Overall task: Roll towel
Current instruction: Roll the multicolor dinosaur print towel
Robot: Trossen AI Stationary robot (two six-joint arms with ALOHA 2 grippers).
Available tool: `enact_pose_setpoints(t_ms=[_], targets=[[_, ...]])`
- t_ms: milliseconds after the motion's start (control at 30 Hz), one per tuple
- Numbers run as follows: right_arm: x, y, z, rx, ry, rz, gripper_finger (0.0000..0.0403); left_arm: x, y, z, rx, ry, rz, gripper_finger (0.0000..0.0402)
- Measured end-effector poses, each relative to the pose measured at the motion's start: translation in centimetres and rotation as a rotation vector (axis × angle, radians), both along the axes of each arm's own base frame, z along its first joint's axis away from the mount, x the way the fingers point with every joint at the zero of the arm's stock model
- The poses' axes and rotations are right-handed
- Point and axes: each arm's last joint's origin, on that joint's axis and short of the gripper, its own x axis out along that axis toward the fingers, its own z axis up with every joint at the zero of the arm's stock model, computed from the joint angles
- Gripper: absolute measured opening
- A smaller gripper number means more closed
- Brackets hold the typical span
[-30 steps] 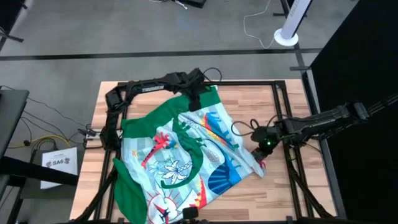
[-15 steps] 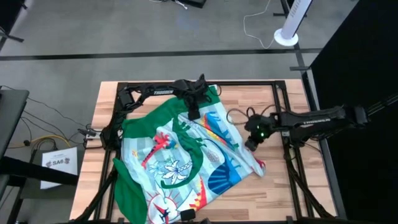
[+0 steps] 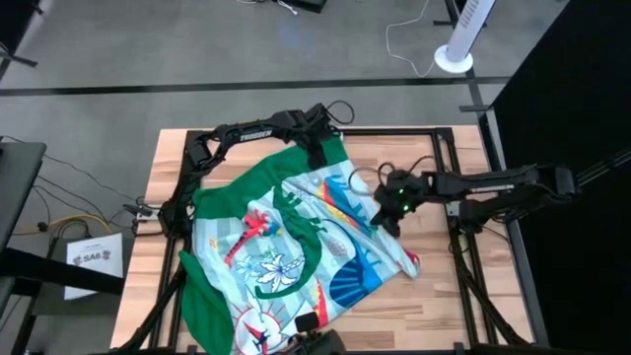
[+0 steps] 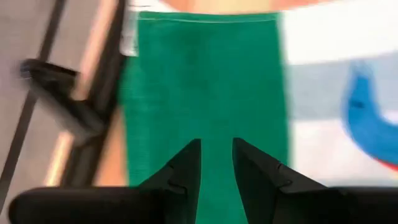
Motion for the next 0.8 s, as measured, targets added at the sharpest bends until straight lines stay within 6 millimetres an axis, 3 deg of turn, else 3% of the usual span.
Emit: enact_pose_setpoints(t_ms=[167,333,667,800], targets=[[1.5,2.3,-2.3,-0.126,0.04,0.192,0.0,0.5,-0.2,-1.1,0.003,0.011,-0.004,0.0077],[2.2,5.3,-3.7,-0.398,0.067,0.38,0.0,0.6,0.1,-1.2,0.049,0.014,0.005,0.0077],[3.9,8.0,-4.3,-0.515,0.045,0.498,0.0,0.3,0.8,-0.9,0.098,0.053,-0.086,0.0077],[5.1,10.0,-6.1,-0.496,0.119,0.507,0.0,-0.2,1.4,-1.3,0.114,0.095,-0.142,0.0077]])
